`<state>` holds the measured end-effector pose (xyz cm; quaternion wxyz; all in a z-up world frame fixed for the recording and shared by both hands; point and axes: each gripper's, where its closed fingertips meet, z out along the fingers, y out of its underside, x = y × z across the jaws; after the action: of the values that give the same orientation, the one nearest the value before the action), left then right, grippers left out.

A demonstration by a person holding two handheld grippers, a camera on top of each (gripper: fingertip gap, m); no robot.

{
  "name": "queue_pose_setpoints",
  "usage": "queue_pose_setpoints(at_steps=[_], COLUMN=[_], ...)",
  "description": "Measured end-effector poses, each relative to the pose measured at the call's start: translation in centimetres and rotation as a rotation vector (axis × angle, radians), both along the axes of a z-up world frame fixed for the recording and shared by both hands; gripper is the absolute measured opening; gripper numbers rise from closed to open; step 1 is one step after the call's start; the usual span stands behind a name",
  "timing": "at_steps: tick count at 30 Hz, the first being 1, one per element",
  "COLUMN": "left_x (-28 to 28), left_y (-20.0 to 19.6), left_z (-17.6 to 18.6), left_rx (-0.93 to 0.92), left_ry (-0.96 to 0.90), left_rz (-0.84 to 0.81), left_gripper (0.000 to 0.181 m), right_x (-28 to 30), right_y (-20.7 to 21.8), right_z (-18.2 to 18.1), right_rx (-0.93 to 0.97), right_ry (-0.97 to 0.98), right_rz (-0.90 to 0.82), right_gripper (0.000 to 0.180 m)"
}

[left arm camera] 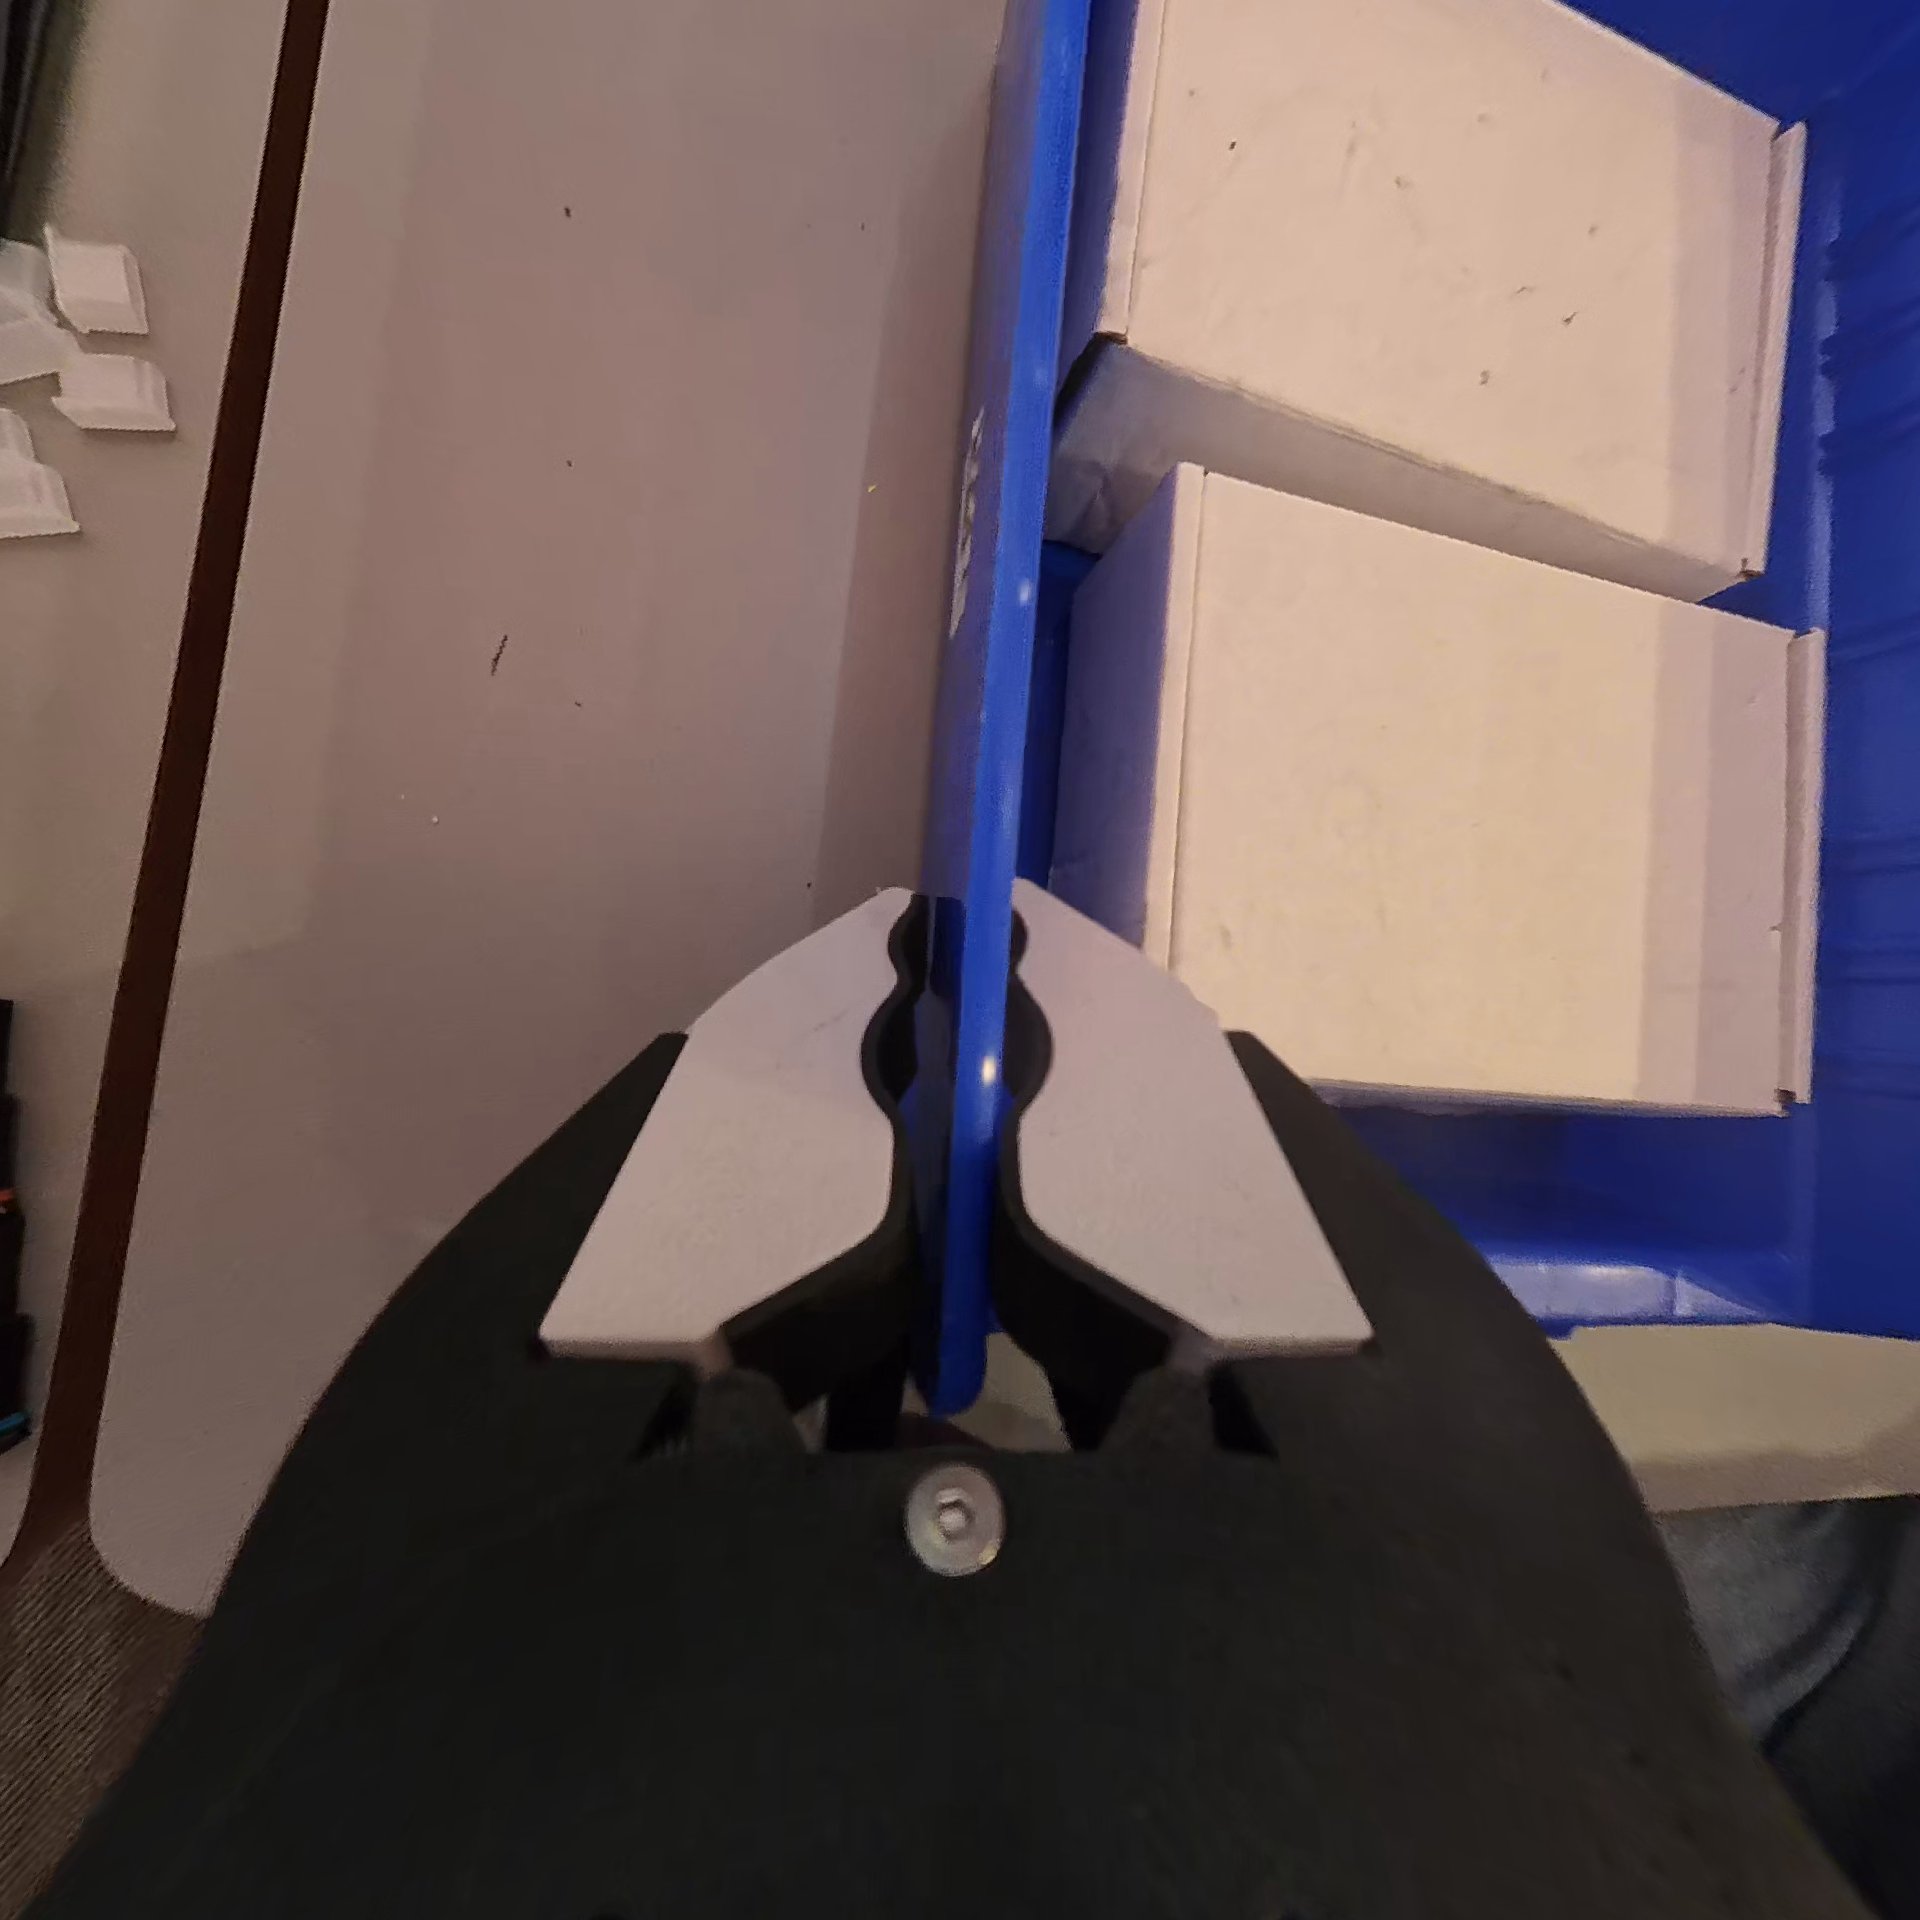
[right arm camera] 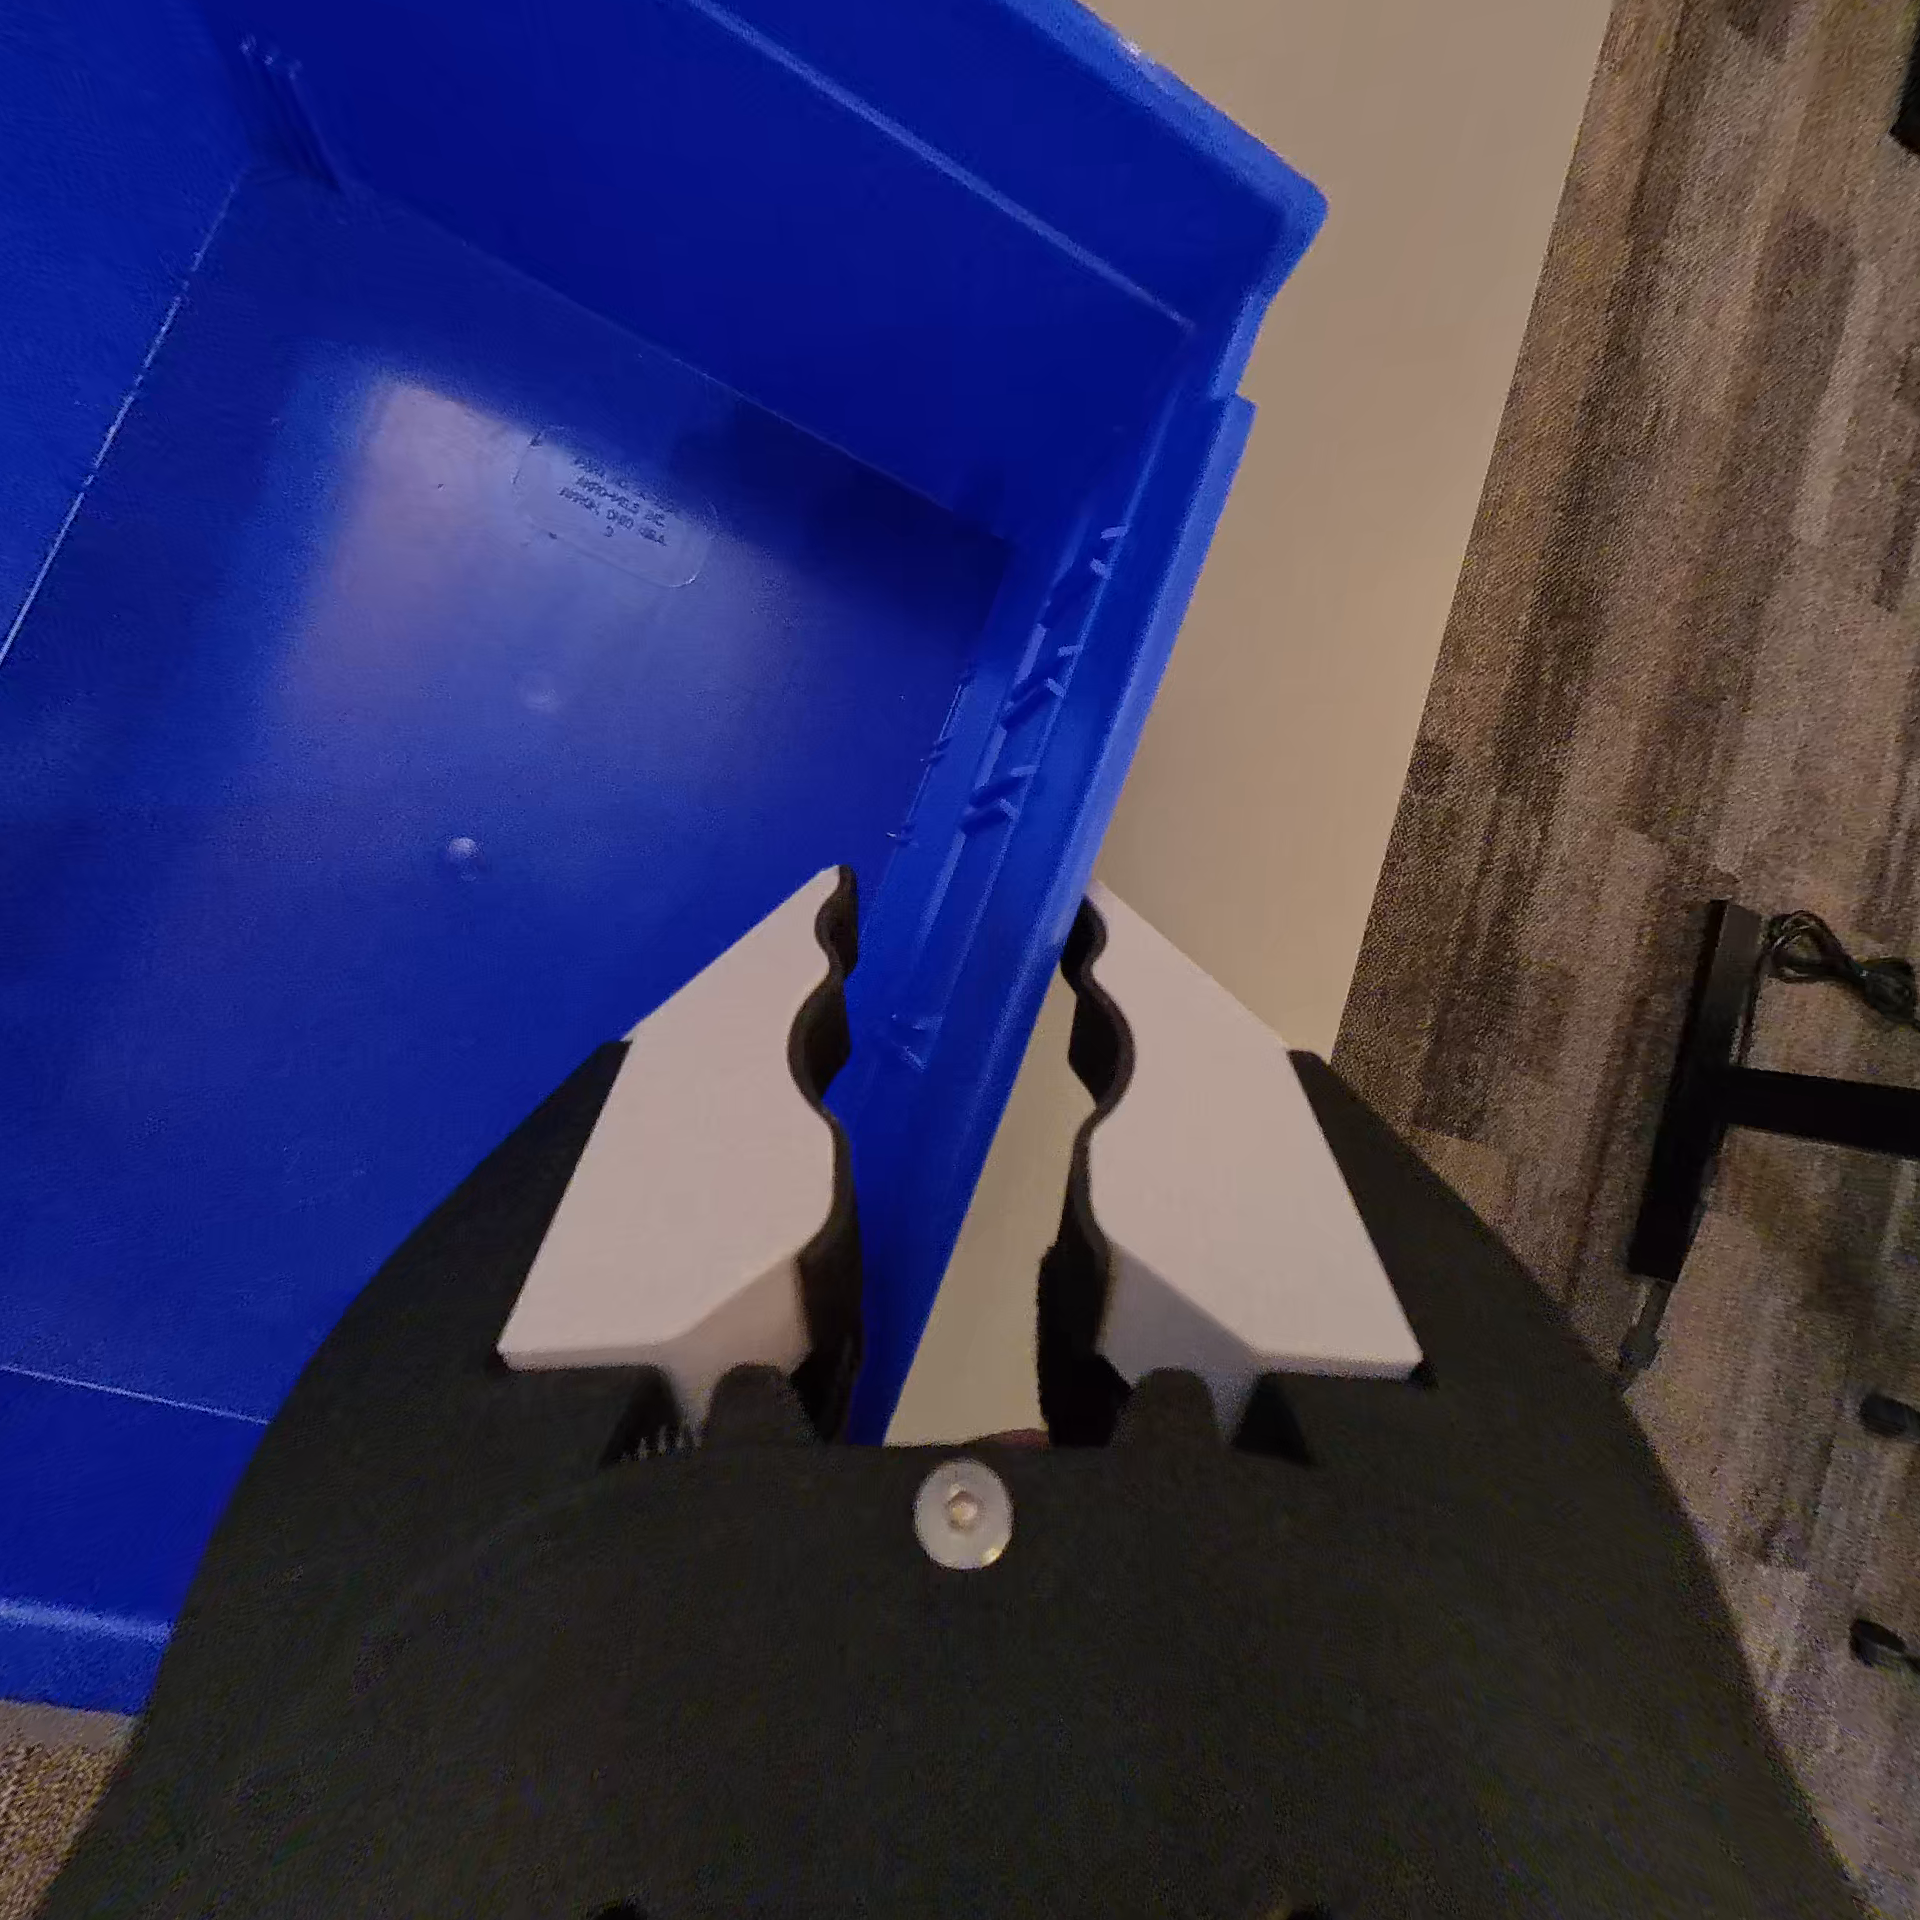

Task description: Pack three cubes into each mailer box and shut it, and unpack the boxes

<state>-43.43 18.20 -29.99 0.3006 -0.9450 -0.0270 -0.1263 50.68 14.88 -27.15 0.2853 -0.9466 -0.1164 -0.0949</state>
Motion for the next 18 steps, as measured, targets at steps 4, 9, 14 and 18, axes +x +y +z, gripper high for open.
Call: queue_pose_setpoints(at_steps=[4, 9, 14, 18], left_x=[-0.1, -0.6, -0.2, 1.9], left_y=[-0.5, -0.3, -0.1, 0.0], left_z=[0.3, 2.7, 5.0, 7.1], left_rx=[0.013, 0.101, 0.186, 0.264], left_ry=[-0.018, 0.048, 0.193, 0.321], left_rz=[-0.006, -0.003, -0.067, -0.228], left_gripper=[0.039, 0.063, 0.070, 0.070], right_x=[0.3, -0.3, -4.2, -9.1], right_y=[0.0, 0.3, 0.7, 0.9], right_z=[1.0, 3.3, 6.1, 8.2], right_rx=[0.035, 0.104, 0.182, 0.247], right_ry=[-0.073, -0.155, -0.174, -0.139], right_rz=[-0.010, -0.011, 0.054, 0.140], right_gripper=[0.047, 0.061, 0.062, 0.062])
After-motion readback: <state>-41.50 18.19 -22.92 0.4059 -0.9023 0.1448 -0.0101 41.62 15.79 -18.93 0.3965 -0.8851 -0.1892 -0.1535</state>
